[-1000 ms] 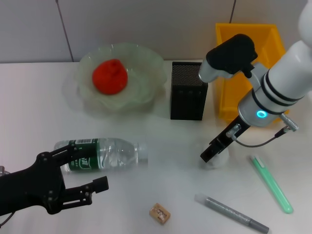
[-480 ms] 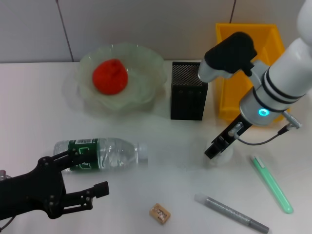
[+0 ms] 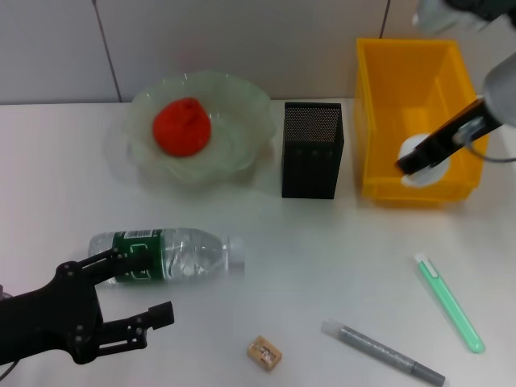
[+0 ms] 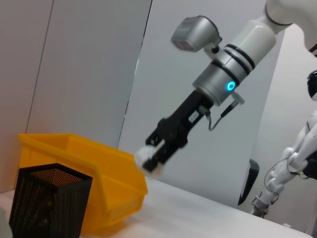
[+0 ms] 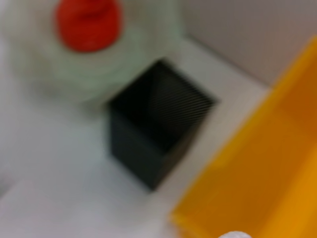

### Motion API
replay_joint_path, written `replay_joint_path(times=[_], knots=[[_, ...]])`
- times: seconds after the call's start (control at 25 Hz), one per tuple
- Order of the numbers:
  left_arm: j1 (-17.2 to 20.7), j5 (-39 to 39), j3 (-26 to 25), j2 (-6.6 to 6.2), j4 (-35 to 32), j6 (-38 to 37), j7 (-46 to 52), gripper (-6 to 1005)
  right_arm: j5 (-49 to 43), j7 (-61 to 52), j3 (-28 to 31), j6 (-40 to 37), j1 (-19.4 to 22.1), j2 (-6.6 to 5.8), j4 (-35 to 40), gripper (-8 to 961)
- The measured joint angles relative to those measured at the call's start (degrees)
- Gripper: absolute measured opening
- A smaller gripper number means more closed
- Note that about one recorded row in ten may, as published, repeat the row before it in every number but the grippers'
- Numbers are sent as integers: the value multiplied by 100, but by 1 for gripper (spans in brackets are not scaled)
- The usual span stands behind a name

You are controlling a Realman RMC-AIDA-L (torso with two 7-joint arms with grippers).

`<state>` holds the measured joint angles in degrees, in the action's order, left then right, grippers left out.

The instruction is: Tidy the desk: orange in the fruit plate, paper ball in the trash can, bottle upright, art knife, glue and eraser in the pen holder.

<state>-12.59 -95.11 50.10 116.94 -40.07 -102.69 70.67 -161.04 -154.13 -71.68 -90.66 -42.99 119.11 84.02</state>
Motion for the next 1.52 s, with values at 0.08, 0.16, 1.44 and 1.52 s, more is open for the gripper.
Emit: replay_joint_path(times=[0.08,0.16,1.44,1.52], knots=[[24,1,-18,-24,38,4,0,844,-194,10,169,296,119,0,122,635],[30,1,-52,-28,83,4,-31,844,-207,75,201,678,221,2,-1,643],[-160,1,-562,-276,680,-224,-380,843,688,445,165,1831,703,22,-37,841],[-226,-2,-556,-335,678,-211,-352,843,1172,705,225,1495,900,21,322,841]])
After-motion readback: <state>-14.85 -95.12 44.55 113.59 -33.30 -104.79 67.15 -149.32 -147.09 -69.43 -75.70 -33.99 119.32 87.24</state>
